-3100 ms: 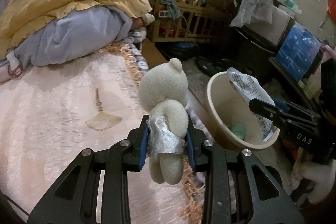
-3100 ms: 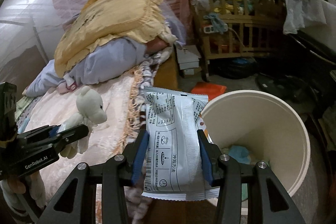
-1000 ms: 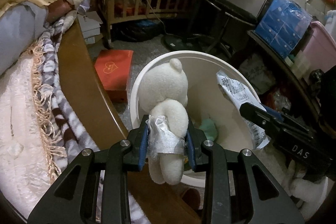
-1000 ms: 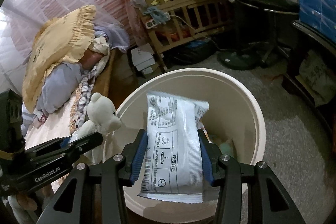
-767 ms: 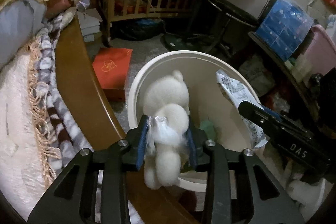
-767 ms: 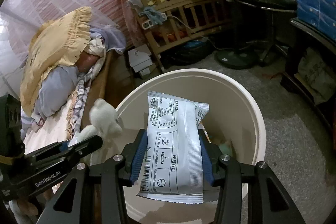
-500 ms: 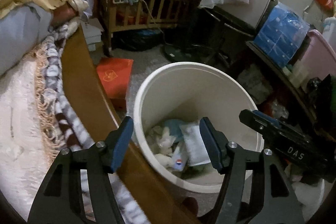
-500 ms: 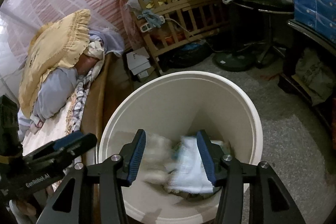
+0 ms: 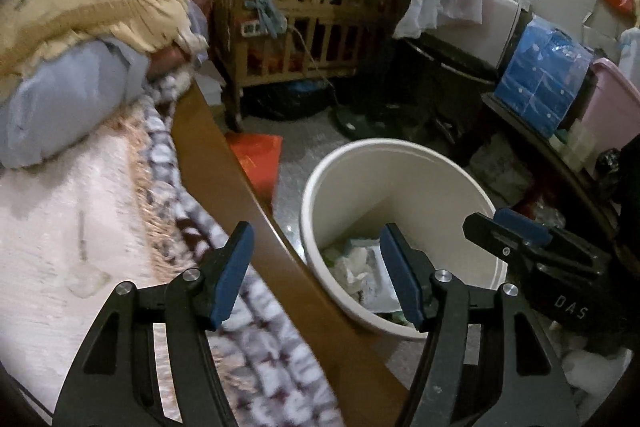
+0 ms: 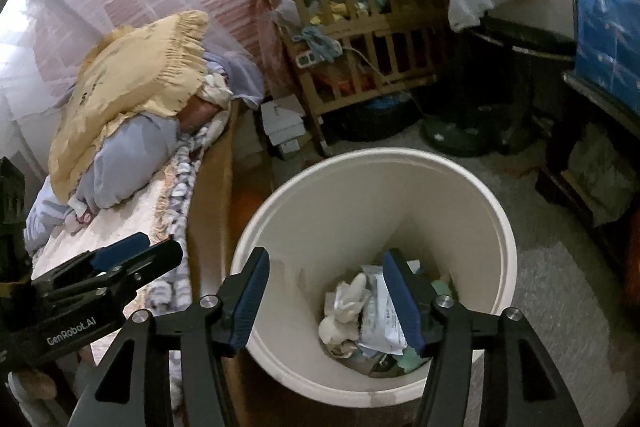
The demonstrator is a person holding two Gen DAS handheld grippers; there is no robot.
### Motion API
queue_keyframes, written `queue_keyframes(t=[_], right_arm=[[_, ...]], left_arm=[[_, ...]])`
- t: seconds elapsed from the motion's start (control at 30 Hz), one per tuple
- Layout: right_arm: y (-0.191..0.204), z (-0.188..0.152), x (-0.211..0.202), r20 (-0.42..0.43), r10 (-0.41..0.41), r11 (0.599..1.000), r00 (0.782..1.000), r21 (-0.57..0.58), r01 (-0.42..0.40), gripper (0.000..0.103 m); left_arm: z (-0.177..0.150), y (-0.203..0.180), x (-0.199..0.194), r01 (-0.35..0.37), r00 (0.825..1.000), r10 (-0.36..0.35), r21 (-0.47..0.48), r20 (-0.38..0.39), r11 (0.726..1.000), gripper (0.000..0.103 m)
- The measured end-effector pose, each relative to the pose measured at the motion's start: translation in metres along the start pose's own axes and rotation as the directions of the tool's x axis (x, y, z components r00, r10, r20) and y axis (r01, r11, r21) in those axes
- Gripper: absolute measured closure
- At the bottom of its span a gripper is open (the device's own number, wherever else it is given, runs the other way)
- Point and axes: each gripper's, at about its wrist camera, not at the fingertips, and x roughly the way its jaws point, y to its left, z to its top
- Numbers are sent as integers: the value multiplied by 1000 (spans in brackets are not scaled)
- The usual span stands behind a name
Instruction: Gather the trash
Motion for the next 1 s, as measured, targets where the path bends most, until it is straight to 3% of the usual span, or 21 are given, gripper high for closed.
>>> queue_keyframes(t=[0.13, 0.53, 0.77, 1.0], right_arm=[[19, 4, -17, 46, -14, 999, 999, -46, 16, 41], [55, 11, -65, 170, -55, 993, 984, -95, 72, 40], [71, 14, -87, 231, -71, 988, 970, -118, 101, 32], [83, 16, -96, 259, -67, 983, 963, -148, 109, 32]], left_arm=[[0, 4, -25, -47, 997, 46, 8, 56, 999, 39], [1, 17, -92, -97, 976, 98, -20, 193, 995, 39], [1, 23, -110, -110, 967, 115, -35, 228, 993, 39], [0, 27, -114, -117, 965, 125, -45, 232, 992, 39]])
